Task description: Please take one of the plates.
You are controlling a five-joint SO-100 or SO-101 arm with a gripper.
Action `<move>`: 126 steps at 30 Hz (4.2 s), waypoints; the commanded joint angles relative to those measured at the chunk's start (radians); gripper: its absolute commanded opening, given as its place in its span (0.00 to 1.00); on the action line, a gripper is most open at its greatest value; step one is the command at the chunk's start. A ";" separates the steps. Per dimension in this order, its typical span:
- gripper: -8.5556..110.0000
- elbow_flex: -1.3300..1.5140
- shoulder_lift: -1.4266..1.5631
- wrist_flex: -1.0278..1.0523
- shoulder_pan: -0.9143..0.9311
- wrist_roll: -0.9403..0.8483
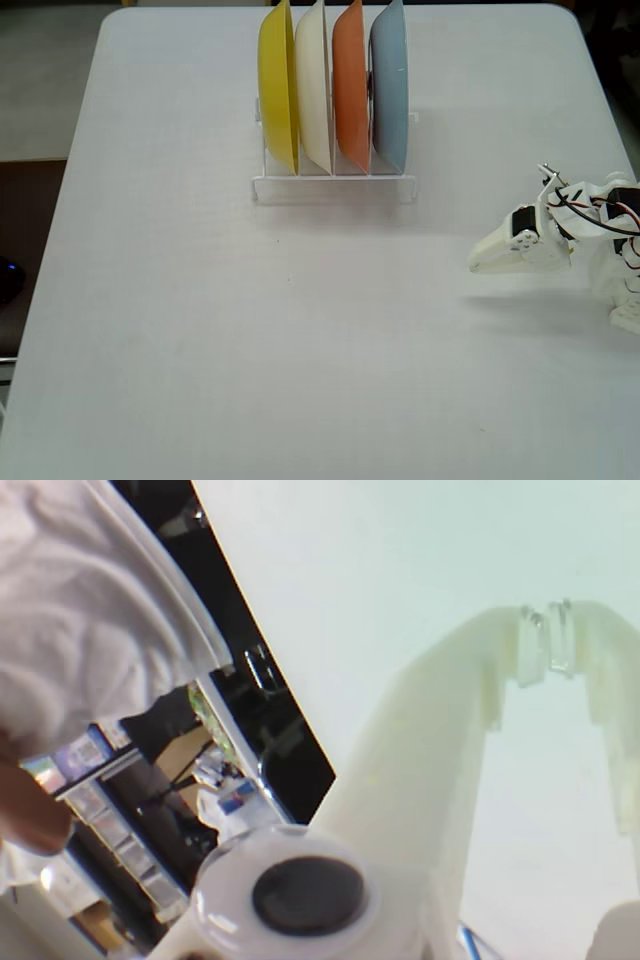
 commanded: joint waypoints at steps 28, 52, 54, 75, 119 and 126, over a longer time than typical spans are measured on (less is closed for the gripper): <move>0.07 -0.834 -0.351 0.049 0.347 -0.249; 0.33 -1.499 -1.103 0.144 0.500 -0.606; 0.33 -1.534 -1.135 0.153 0.512 -0.620; 0.33 -1.887 -1.470 0.175 0.588 -0.739; 0.07 -2.583 -1.505 0.488 0.626 -0.523; 0.07 -2.583 -1.339 0.491 0.650 -0.436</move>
